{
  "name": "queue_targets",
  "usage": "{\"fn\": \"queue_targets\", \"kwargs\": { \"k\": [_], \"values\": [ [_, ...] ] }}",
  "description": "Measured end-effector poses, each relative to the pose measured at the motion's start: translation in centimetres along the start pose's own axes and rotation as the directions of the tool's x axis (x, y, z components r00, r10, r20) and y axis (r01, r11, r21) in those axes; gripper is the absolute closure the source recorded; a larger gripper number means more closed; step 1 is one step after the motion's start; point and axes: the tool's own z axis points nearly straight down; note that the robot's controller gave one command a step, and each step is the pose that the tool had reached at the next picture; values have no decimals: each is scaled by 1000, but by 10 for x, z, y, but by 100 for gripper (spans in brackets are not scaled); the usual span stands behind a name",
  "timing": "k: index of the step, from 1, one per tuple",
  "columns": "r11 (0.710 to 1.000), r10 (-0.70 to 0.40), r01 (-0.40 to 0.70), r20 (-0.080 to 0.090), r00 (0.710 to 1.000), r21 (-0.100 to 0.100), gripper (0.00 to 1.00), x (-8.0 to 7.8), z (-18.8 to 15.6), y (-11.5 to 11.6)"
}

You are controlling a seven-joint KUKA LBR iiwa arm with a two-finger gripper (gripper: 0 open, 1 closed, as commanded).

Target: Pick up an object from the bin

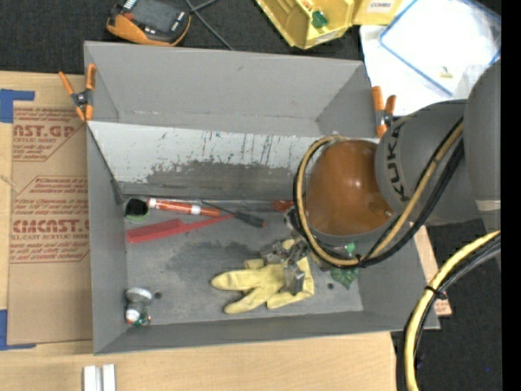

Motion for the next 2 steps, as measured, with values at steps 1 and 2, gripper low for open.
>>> {"fn": "queue_targets", "kwargs": {
  "k": [1,2],
  "values": [
    [1000,9,-9,-3,1000,-2,100,-2,-102,-3],
    [1000,6,-6,9,1000,4,100,-5,-118,-3]
  ]
}}
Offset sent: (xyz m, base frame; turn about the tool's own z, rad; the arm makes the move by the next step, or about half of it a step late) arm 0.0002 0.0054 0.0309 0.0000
